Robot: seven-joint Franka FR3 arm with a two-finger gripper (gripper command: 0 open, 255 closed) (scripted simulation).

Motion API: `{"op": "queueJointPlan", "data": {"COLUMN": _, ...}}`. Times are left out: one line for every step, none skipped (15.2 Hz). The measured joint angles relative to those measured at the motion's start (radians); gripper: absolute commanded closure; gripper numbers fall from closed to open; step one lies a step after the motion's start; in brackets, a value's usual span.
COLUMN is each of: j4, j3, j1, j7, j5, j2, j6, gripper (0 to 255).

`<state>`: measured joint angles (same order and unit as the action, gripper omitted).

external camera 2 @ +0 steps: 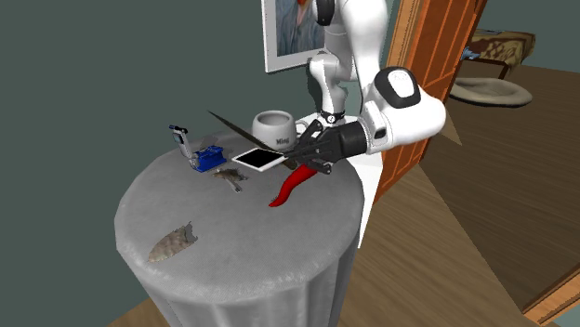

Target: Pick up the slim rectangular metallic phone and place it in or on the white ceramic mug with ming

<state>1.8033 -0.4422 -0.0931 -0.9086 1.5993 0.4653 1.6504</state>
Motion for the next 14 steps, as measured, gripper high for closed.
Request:
{"op": "queueJointPlan", "data": {"j4": 0.002, "j3": -0.002, "j1": -0.002, "j7": 0.008, "j5": -0.005, "j2": -0.011, "j6": 0.001, "gripper": 255}}
{"op": "queueJointPlan", "data": {"j4": 0.002, "j3": -0.004, "j1": -0.003, "j7": 0.016, "j5": -0.009, "j2": -0.02, "j6": 0.001, "gripper": 255}}
{"op": "queueJointPlan", "data": {"j4": -0.001, "j3": -0.005, "j1": -0.004, "j7": 0.025, "j5": -0.011, "j2": -0.026, "j6": 0.002, "gripper": 255}}
{"op": "queueJointPlan", "data": {"j4": -0.004, "j3": -0.006, "j1": -0.006, "j7": 0.035, "j5": -0.014, "j2": -0.032, "j6": 0.003, "gripper": 255}}
{"op": "queueJointPlan", "data": {"j4": -0.002, "j3": -0.007, "j1": -0.01, "j7": 0.043, "j5": -0.018, "j2": -0.043, "j6": 0.006, "gripper": 255}}
{"op": "queueJointPlan", "data": {"j4": -0.004, "j3": -0.008, "j1": -0.011, "j7": 0.052, "j5": -0.021, "j2": -0.051, "j6": 0.006, "gripper": 255}}
{"op": "queueJointPlan", "data": {"j4": -0.006, "j3": -0.011, "j1": -0.011, "j7": 0.061, "j5": -0.026, "j2": -0.059, "j6": 0.005, "gripper": 255}}
{"op": "queueJointPlan", "data": {"j4": -0.008, "j3": -0.012, "j1": -0.012, "j7": 0.07, "j5": -0.029, "j2": -0.066, "j6": 0.006, "gripper": 255}}
{"op": "queueJointPlan", "data": {"j4": -0.013, "j3": -0.013, "j1": -0.014, "j7": 0.081, "j5": -0.032, "j2": -0.072, "j6": 0.007, "gripper": 255}}
{"op": "queueJointPlan", "data": {"j4": -0.014, "j3": -0.013, "j1": -0.016, "j7": 0.087, "j5": -0.034, "j2": -0.078, "j6": 0.008, "gripper": 255}}
{"op": "queueJointPlan", "data": {"j4": 0.013, "j3": -0.017, "j1": -0.02, "j7": 0.082, "j5": -0.043, "j2": -0.102, "j6": 0.011, "gripper": 255}}
{"op": "queueJointPlan", "data": {"j4": 0.053, "j3": -0.02, "j1": -0.028, "j7": 0.074, "j5": -0.053, "j2": -0.135, "j6": 0.018, "gripper": 255}}
{"op": "queueJointPlan", "data": {"j4": 0.095, "j3": -0.024, "j1": -0.034, "j7": 0.064, "j5": -0.064, "j2": -0.17, "j6": 0.025, "gripper": 255}}
{"op": "queueJointPlan", "data": {"j4": 0.138, "j3": -0.026, "j1": -0.043, "j7": 0.055, "j5": -0.075, "j2": -0.207, "j6": 0.036, "gripper": 255}}
